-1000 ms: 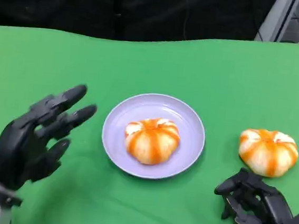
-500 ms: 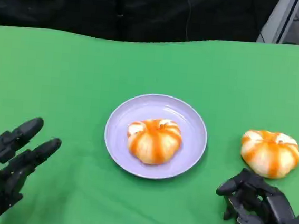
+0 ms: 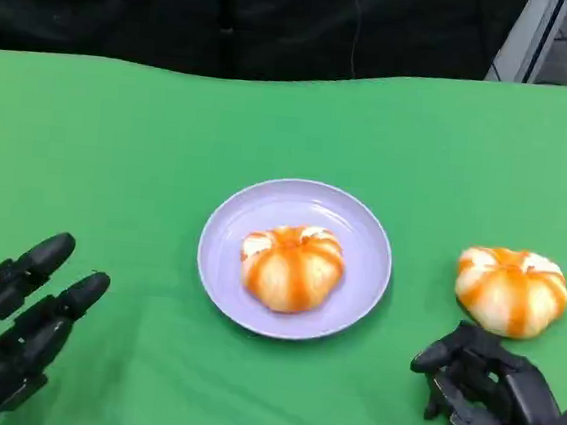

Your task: Grasp the bread from the table and place it into the plate.

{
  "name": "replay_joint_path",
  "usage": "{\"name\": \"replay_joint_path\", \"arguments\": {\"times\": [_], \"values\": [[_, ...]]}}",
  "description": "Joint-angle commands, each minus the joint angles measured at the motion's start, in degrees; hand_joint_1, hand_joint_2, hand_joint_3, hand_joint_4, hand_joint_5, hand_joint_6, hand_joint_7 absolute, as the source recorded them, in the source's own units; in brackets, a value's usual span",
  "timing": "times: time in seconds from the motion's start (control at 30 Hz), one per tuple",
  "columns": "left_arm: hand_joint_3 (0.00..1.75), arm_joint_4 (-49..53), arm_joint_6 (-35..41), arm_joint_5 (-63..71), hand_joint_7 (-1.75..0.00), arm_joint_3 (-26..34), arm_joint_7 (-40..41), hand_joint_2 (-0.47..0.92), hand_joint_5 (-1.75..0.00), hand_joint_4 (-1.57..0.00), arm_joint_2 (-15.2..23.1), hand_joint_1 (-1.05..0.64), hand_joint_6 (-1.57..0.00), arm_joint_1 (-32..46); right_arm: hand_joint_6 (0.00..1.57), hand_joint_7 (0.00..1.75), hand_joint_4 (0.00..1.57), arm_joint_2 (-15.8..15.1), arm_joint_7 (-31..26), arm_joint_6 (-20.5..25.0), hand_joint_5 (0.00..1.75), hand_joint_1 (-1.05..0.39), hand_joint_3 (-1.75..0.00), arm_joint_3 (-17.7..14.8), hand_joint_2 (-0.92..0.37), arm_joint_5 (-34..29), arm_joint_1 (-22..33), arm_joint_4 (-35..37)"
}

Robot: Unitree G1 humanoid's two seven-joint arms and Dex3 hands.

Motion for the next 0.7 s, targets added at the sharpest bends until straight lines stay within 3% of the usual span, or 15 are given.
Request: {"name": "replay_joint_path", "arguments": {"times": [0.03, 0.07, 0.13, 0.7], "values": [[0.72, 1.8, -0.4, 1.7, -0.02, 1.0, 2.0, 0.75, -0.02, -0.7, 0.4, 0.04, -0.63, -1.1, 0.65, 1.25, 0.58, -1.0, 0.0, 0.4, 1.75, -0.25, -0.49, -0.7, -0.92, 0.8, -0.2, 0.2], [0.95, 2.3, -0.8, 2.4, -0.02, 1.1, 2.9, 0.65, -0.02, -0.74, 0.3, 0.13, -0.68, -1.3, 0.65, 1.25, 0.58, -0.9, 0.2, 0.6, 1.75, -0.25, -0.49, -0.8, -0.92, 1.0, -0.2, 0.1], [1.14, 2.8, -1.1, 3.1, -0.02, 1.2, 3.6, 0.58, -0.02, -0.77, 0.2, 0.21, -0.73, -1.6, 0.65, 1.25, 0.58, -1.0, 0.4, 0.8, 1.75, -0.25, -0.49, -0.8, -0.92, 1.1, -0.2, 0.1], [1.08, 4.3, -1.6, 3.2, 0.0, 1.7, 3.1, 0.66, -0.01, -0.81, -0.1, 0.22, -0.75, -2.4, 0.65, 1.24, 0.57, -1.3, 0.1, 0.4, 1.74, -0.25, -0.48, -0.7, -0.92, 1.0, -0.2, 0.4]]}}
